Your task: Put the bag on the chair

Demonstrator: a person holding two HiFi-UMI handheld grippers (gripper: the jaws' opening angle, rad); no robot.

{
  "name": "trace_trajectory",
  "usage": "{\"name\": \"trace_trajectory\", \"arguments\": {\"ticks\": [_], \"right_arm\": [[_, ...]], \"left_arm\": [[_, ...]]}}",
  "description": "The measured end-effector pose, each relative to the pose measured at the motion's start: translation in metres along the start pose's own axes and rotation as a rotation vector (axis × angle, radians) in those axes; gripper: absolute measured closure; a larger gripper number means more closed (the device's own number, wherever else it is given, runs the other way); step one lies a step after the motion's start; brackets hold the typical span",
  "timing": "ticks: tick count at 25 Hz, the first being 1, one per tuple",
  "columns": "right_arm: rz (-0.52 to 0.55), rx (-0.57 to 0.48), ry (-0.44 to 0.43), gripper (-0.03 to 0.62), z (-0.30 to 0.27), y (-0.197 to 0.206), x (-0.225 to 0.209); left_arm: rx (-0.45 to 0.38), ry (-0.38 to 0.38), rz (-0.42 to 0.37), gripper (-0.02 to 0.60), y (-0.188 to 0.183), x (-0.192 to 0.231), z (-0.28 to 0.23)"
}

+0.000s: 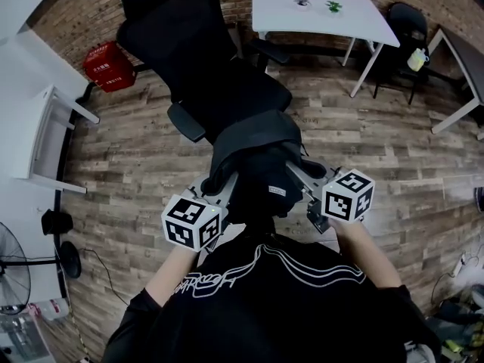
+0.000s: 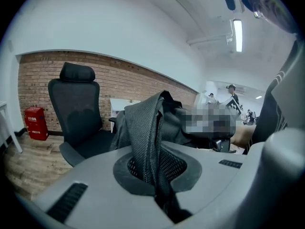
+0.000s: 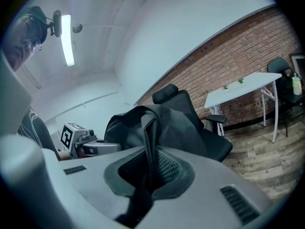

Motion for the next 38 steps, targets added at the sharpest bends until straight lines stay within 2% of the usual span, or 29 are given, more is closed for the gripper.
{"name": "trace_trajectory", "arguments": {"ticks": [11,19,29,38], "right_arm": [[-0.046,0.037,0.06,0.576,-0.082,-0.048,-0.1],[-0.046,0.083,0.054,0.576,-0.163,-0.087,-0.161],[-0.011,0.12,0.002,0.574,-0.271,-0.127,-0.215],[0.043,0.178,-0.096,0.574,-0.344,-0.154,-0.249]], "left_arm": [[0.034,0.034,0.046,0.548,-0.081,0.077,-0.095],[0.018,0.027,0.077,0.548,-0.137,0.149,-0.147],[-0.043,-0.055,0.111,0.548,-0.191,0.237,-0.182],[-0.108,-0.163,0.165,0.548,-0.217,0.289,-0.202]]}}
Point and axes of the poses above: the fingertips, and each gripper's own axes: z backward along the fingers, x to its left, y out of its underside, the point moved 5 cm from there along z, backward along the fingers, and after that the axes turned 14 degrees about z, right-handed, at the moved point
